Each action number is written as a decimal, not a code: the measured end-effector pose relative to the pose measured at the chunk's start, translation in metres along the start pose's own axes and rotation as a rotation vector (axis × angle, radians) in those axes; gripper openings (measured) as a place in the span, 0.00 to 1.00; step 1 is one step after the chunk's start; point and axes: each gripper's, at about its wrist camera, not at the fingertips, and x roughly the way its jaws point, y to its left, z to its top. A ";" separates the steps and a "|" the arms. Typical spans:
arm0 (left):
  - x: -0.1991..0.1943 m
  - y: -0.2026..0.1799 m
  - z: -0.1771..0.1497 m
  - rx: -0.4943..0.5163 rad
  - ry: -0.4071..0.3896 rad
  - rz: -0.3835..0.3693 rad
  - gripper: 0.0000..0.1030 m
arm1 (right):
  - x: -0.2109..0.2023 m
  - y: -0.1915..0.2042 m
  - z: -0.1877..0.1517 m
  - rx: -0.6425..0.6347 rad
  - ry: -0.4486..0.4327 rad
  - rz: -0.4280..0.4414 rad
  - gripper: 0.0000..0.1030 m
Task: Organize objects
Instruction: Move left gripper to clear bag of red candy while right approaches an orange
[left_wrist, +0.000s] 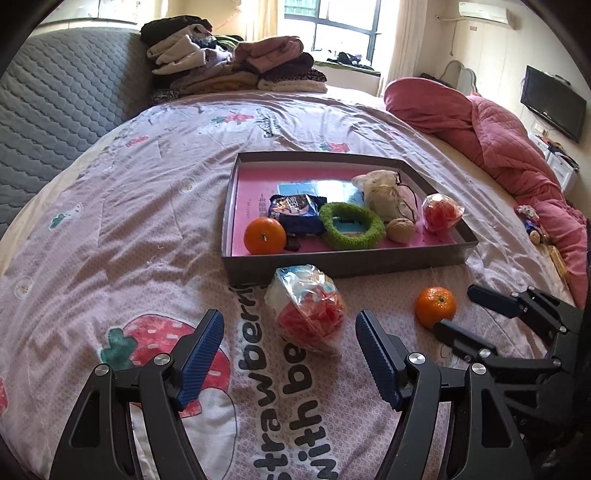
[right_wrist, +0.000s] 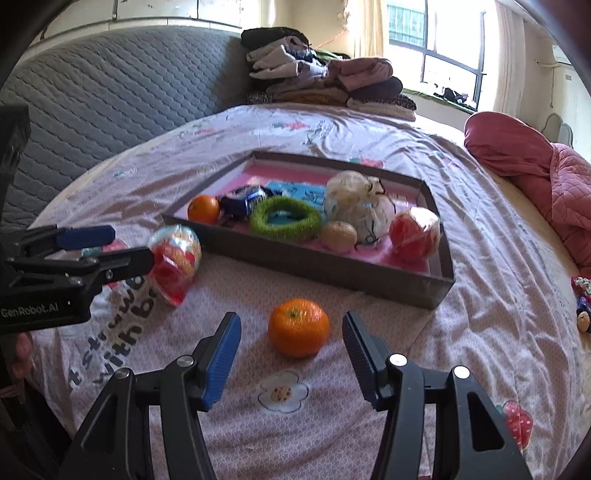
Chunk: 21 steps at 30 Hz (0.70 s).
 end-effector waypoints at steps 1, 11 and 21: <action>0.001 -0.001 -0.001 0.001 0.004 -0.001 0.73 | 0.002 0.001 -0.001 -0.005 0.007 0.004 0.55; 0.008 -0.007 -0.006 0.014 0.029 -0.008 0.73 | 0.007 -0.002 -0.006 0.012 0.027 0.006 0.55; 0.024 -0.006 -0.004 -0.004 0.046 0.010 0.73 | 0.017 -0.007 -0.006 0.033 0.035 0.000 0.55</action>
